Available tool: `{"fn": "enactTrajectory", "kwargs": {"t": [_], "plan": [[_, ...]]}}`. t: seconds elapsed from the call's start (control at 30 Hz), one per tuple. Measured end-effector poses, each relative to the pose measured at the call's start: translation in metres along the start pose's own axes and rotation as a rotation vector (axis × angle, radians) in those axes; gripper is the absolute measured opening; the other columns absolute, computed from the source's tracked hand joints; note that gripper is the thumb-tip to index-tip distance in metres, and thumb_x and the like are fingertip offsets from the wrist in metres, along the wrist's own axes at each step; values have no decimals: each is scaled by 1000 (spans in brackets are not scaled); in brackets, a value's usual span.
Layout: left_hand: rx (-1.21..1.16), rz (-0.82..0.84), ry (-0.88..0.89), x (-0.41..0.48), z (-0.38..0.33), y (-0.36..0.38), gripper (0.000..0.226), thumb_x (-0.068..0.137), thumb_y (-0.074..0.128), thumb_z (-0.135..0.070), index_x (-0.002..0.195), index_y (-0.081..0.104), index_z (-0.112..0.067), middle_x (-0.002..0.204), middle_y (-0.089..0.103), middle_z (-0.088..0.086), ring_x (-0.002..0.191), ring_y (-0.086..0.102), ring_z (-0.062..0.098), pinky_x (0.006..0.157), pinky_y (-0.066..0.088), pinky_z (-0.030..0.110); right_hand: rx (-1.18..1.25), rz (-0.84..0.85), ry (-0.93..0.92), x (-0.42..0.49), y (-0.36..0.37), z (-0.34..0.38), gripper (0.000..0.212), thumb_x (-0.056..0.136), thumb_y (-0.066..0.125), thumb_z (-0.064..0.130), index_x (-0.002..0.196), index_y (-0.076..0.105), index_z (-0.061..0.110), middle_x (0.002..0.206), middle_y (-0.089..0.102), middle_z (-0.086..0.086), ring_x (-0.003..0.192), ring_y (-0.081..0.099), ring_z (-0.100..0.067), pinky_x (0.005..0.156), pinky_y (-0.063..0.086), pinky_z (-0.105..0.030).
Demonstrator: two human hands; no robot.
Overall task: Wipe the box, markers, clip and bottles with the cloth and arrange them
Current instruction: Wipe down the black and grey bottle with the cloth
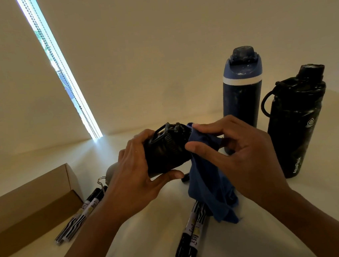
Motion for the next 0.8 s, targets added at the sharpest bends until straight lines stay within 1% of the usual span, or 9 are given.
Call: {"fn": "enactTrajectory", "kwargs": {"t": [0.2, 0.3, 0.4, 0.47, 0.57, 0.63, 0.7, 0.73, 0.8], "plan": [[14, -1, -31, 1, 5, 0, 98, 73, 70, -82, 147, 21, -42, 138, 49, -12, 116, 50, 9, 97, 54, 44, -119, -55, -103, -2, -2, 8, 29, 91, 77, 26, 114, 75, 8, 101, 68, 3, 77, 50, 19, 71, 41, -2], [31, -14, -13, 0, 3, 0, 100, 73, 72, -79, 149, 23, -37, 136, 46, -18, 116, 49, 7, 97, 54, 44, -151, -97, -136, -4, -1, 11, 29, 90, 79, 25, 110, 74, 6, 100, 67, 3, 79, 48, 20, 72, 39, -1], [10, -21, -29, 2, 7, -2, 100, 72, 74, -80, 147, 21, -40, 138, 48, -14, 118, 53, 13, 98, 55, 47, -179, -76, -141, -5, 2, 6, 26, 90, 79, 18, 113, 73, 6, 103, 67, 5, 84, 53, 18, 74, 43, -2], [-7, -21, -34, 2, 9, -2, 100, 71, 72, -83, 146, 18, -44, 140, 50, -10, 119, 55, 17, 98, 55, 50, -69, -63, -36, -5, 1, -3, 21, 95, 73, 17, 115, 70, 13, 104, 69, 10, 90, 63, 10, 73, 52, -9], [9, -15, -54, -1, 7, -2, 100, 71, 68, -87, 147, 18, -45, 139, 49, -10, 119, 52, 16, 97, 54, 47, 138, -93, 158, -7, 0, -14, 13, 99, 66, 28, 111, 67, 25, 103, 72, 15, 97, 72, -6, 75, 58, -16], [26, -13, -67, -2, 6, -1, 102, 70, 65, -89, 148, 20, -43, 138, 49, -11, 118, 51, 15, 96, 54, 43, 172, -96, 201, -6, 2, -16, 16, 97, 68, 28, 111, 71, 20, 103, 73, 13, 97, 71, -4, 78, 57, -16], [42, -9, -56, -1, 4, 0, 102, 70, 64, -89, 149, 20, -41, 138, 49, -10, 117, 50, 12, 95, 53, 39, 253, -16, 280, -6, 11, -21, 22, 97, 67, 18, 116, 72, 7, 107, 71, 4, 95, 68, 5, 90, 55, -21], [48, -10, -48, -1, 3, 0, 102, 71, 65, -87, 149, 20, -40, 137, 49, -11, 116, 49, 11, 94, 52, 37, 274, 20, 275, -5, 14, -19, 24, 96, 67, 13, 118, 70, 3, 111, 69, 1, 97, 67, 7, 95, 54, -24], [52, -20, -42, -1, 2, -1, 101, 70, 69, -82, 148, 21, -39, 133, 46, -16, 114, 47, 7, 93, 49, 35, 256, -26, 143, -2, 9, -6, 22, 95, 69, 11, 115, 74, 6, 116, 69, 0, 109, 67, -4, 95, 53, -21]]}}
Point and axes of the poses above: each hand's wrist, its own x-axis towards the middle knuckle, its own y-axis out of the palm, z = x × y, the point moved 9 cm from there along x, towards the middle knuckle
